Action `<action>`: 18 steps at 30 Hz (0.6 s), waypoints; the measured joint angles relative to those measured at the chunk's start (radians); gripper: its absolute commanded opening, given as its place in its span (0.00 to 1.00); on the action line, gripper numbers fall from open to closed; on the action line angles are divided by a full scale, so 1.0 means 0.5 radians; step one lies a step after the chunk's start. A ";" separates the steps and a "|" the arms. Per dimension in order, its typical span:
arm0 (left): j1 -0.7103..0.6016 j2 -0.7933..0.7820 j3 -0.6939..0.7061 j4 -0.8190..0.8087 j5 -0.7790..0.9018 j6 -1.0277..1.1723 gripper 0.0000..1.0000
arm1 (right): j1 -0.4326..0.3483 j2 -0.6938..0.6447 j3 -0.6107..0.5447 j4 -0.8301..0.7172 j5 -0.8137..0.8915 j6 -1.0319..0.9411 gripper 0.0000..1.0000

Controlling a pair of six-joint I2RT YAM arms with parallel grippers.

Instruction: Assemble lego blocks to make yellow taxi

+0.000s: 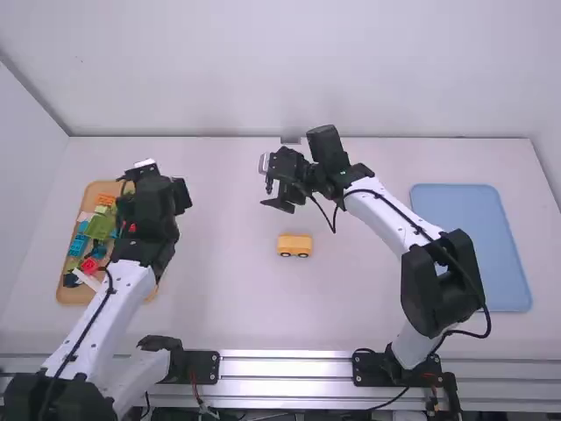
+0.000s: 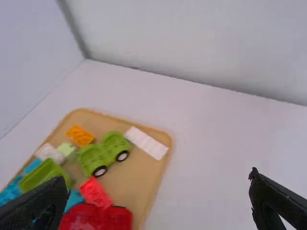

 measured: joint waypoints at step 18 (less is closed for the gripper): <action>0.772 -0.155 0.000 -0.199 0.424 -0.255 0.93 | 0.207 0.000 0.041 0.224 0.059 0.629 0.99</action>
